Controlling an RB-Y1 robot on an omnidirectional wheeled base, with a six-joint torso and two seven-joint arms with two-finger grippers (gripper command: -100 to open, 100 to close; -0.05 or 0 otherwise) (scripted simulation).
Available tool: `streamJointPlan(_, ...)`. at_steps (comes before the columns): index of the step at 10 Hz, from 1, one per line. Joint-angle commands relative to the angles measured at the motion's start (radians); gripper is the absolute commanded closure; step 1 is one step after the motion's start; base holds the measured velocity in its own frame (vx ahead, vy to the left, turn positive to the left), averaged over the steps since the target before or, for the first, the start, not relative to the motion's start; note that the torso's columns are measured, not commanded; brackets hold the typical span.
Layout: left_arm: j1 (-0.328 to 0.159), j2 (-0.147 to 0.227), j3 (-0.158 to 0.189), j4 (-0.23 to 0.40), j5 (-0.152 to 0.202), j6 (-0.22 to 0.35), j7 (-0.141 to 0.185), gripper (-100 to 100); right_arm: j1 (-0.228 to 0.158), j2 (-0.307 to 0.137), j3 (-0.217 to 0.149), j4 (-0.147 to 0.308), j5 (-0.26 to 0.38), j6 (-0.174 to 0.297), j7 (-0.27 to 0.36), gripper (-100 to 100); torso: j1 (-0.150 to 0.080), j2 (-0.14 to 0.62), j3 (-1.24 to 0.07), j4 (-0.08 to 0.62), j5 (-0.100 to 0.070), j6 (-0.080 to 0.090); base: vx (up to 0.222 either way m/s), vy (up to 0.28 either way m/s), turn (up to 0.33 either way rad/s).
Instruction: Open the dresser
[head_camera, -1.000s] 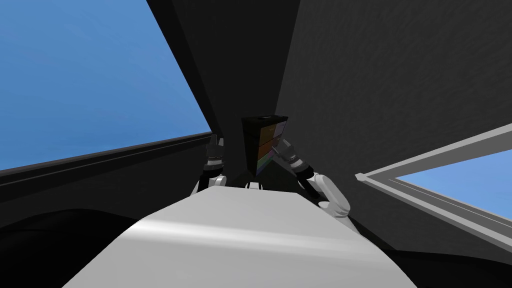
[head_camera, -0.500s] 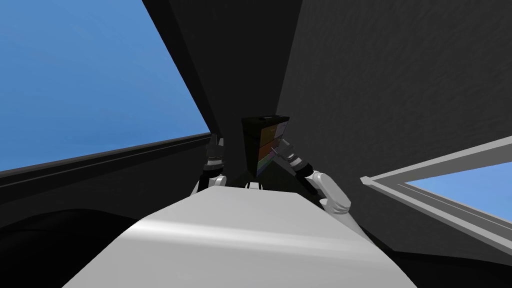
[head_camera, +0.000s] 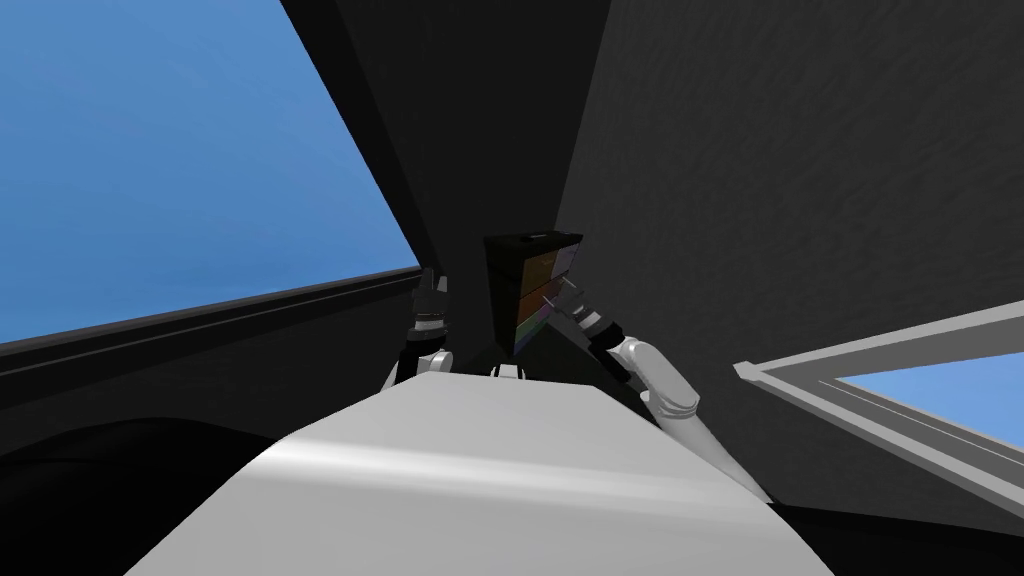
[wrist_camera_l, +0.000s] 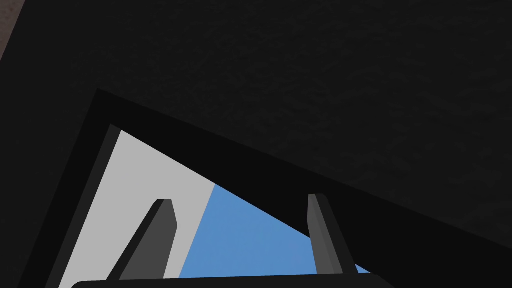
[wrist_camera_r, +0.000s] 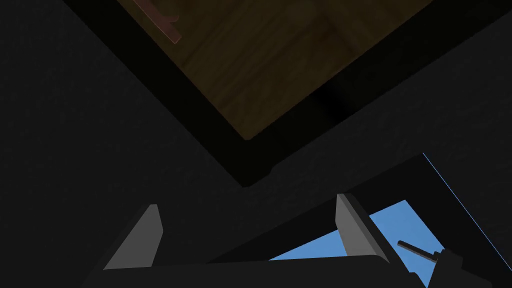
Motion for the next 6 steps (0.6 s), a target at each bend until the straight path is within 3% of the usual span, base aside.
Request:
streamJointPlan(1,0.0,0.0,0.0,0.0,0.0,0.0,0.0,0,-0.023,-0.036,0.008,0.013,0.073,0.025,0.03,-100,0.0,0.001,0.0,0.0,0.0,0.0,0.041,-0.014,0.044)
streamJointPlan(6,0.0,0.0,0.0,0.0,0.0,0.0,0.0,0,-0.055,-0.076,0.021,0.034,0.188,0.054,0.067,-100,0.0,0.0,0.0,0.0,0.0,0.0,0.043,-0.008,0.038)
